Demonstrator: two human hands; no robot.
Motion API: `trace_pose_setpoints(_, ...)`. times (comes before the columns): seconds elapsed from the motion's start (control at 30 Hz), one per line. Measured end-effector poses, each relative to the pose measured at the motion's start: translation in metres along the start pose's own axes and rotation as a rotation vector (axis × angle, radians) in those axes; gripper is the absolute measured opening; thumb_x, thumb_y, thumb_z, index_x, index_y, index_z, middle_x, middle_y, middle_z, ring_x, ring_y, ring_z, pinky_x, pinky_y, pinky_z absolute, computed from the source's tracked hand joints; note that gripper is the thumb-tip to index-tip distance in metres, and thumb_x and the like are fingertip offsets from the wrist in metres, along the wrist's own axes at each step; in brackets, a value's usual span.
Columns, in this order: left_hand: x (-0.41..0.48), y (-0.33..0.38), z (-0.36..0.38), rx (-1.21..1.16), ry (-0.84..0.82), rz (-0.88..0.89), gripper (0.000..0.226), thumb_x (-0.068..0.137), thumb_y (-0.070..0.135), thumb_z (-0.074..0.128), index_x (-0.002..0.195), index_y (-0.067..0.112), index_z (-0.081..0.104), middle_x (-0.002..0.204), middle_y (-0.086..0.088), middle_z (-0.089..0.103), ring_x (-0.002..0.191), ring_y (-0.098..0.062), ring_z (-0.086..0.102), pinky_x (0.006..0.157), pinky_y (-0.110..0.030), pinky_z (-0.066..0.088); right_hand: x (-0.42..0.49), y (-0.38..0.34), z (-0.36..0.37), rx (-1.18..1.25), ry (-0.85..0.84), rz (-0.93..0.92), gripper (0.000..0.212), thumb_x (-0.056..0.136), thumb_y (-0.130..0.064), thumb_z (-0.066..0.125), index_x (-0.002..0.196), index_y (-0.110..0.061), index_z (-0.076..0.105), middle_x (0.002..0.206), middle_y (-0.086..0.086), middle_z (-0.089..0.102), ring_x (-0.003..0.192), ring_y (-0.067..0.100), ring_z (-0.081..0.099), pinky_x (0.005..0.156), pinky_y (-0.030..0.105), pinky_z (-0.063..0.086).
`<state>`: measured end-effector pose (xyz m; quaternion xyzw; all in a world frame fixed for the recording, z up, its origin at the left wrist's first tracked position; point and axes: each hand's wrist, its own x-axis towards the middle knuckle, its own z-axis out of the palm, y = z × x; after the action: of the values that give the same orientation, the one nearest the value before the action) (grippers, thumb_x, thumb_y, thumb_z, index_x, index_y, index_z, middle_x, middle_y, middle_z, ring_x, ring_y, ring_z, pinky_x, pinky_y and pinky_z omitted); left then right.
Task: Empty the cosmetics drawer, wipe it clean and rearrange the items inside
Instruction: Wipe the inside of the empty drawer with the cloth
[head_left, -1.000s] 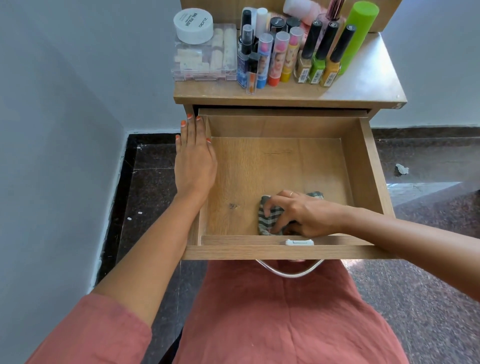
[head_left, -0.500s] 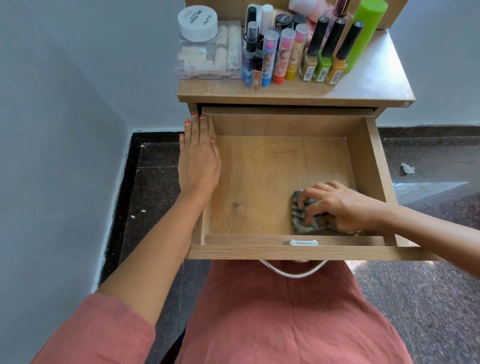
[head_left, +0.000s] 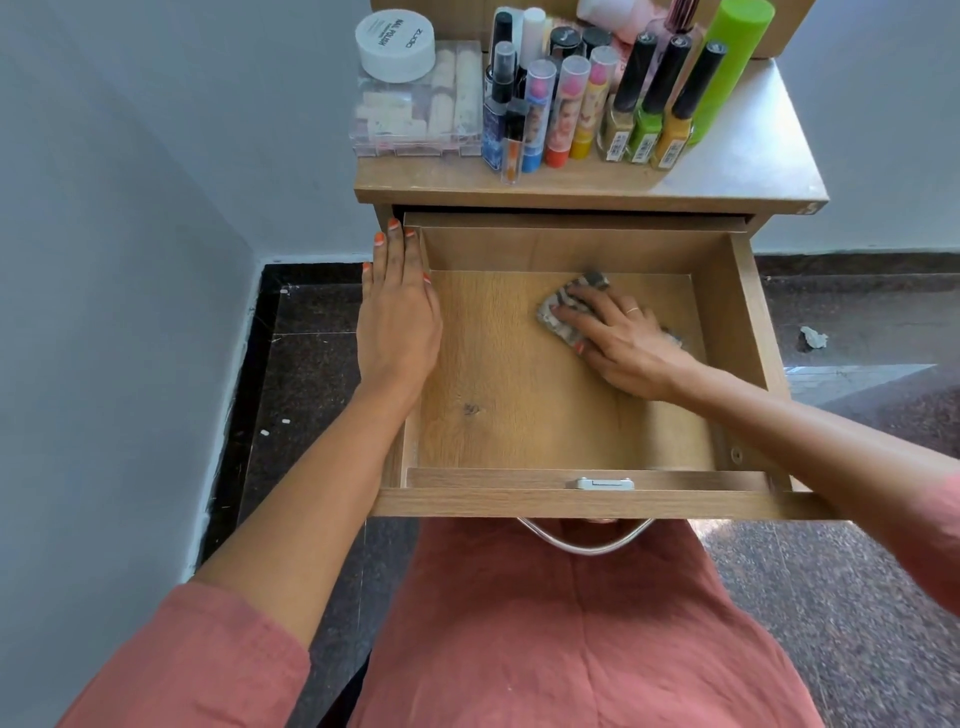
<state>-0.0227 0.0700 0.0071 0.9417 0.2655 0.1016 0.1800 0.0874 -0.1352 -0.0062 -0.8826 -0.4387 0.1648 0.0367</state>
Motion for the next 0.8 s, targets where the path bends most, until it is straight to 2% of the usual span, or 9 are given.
trace_pose_setpoints(0.1,0.0,0.0,-0.001,0.003,-0.001,0.0,0.048,0.1,0.012,0.02,0.146,0.006,0.01,0.157,-0.009,0.004,0.145,-0.019,0.001,0.117,-0.029,-0.001,-0.008,-0.025,0.0,-0.032,-0.126,-0.103,0.054,0.095,-0.025,0.042,0.144,-0.029,0.02,0.156,0.002,0.005,0.141,0.031,0.005,0.112,0.051,0.015)
trace_pose_setpoints(0.2,0.0,0.001,-0.001,-0.005,-0.003,-0.004,0.048,0.1,0.012,0.02,0.146,0.006,0.011,0.157,-0.009,0.005,0.145,-0.019,0.001,0.118,-0.03,0.0,-0.017,-0.047,0.003,-0.095,-0.201,-0.242,0.053,0.093,-0.027,0.045,0.142,-0.033,0.026,0.154,0.0,0.008,0.14,0.028,0.006,0.112,0.047,0.016)
trace_pose_setpoints(0.27,0.0,0.0,-0.001,-0.006,0.002,-0.005,0.048,0.1,0.012,0.02,0.146,0.007,0.01,0.157,-0.009,0.005,0.145,-0.019,0.002,0.119,-0.03,0.001,-0.022,-0.051,0.007,-0.149,-0.174,-0.32,0.05,0.093,-0.028,0.048,0.14,-0.035,0.032,0.153,0.001,0.016,0.139,0.027,0.016,0.108,0.045,0.024)
trace_pose_setpoints(0.37,0.0,0.0,0.0,-0.007,0.003,-0.004,0.047,0.1,0.012,0.02,0.146,0.007,0.011,0.157,-0.008,0.005,0.145,-0.019,0.002,0.118,-0.03,0.001,-0.026,-0.046,0.008,-0.192,-0.017,-0.37,0.047,0.082,-0.023,0.065,0.128,-0.027,0.053,0.141,0.009,0.045,0.123,0.034,0.047,0.089,0.047,0.047)
trace_pose_setpoints(0.43,0.0,0.0,0.0,-0.006,0.003,-0.006,0.047,0.1,0.012,0.02,0.146,0.007,0.011,0.157,-0.008,0.005,0.145,-0.018,0.002,0.118,-0.03,0.001,-0.026,-0.037,0.007,-0.175,0.02,-0.272,0.047,0.082,-0.019,0.065,0.127,-0.02,0.054,0.139,0.014,0.046,0.122,0.037,0.049,0.085,0.05,0.049)
trace_pose_setpoints(0.53,0.0,0.0,0.0,-0.002,0.005,-0.008,0.047,0.1,0.012,0.02,0.146,0.007,0.011,0.157,-0.008,0.005,0.145,-0.019,0.002,0.118,-0.03,0.001,-0.021,-0.02,0.003,-0.199,0.084,-0.03,0.046,0.092,-0.017,0.05,0.137,-0.012,0.04,0.147,0.018,0.031,0.13,0.04,0.036,0.093,0.053,0.043)
trace_pose_setpoints(0.6,0.0,0.0,0.001,0.001,0.006,-0.006,0.047,0.1,0.012,0.02,0.146,0.007,0.011,0.157,-0.008,0.005,0.145,-0.019,0.001,0.118,-0.03,0.001,-0.017,-0.006,0.0,-0.222,0.161,0.135,0.043,0.091,-0.011,0.049,0.133,-0.003,0.042,0.14,0.026,0.037,0.121,0.047,0.042,0.085,0.056,0.046)
trace_pose_setpoints(0.67,0.0,0.0,0.001,-0.002,0.008,-0.005,0.047,0.1,0.012,0.02,0.146,0.007,0.011,0.157,-0.008,0.005,0.145,-0.019,0.002,0.118,-0.03,0.001,-0.012,0.007,-0.002,-0.265,0.157,0.299,0.04,0.092,-0.009,0.043,0.131,0.002,0.04,0.135,0.03,0.039,0.115,0.048,0.044,0.082,0.054,0.046)
trace_pose_setpoints(0.8,0.0,0.0,0.001,-0.009,0.006,-0.009,0.047,0.1,0.012,0.02,0.146,0.007,0.011,0.157,-0.008,0.005,0.145,-0.019,0.002,0.118,-0.03,0.001,-0.002,0.017,-0.006,-0.224,0.234,0.419,0.032,0.09,0.0,0.038,0.119,0.01,0.045,0.118,0.035,0.046,0.106,0.05,0.047,0.076,0.053,0.044)
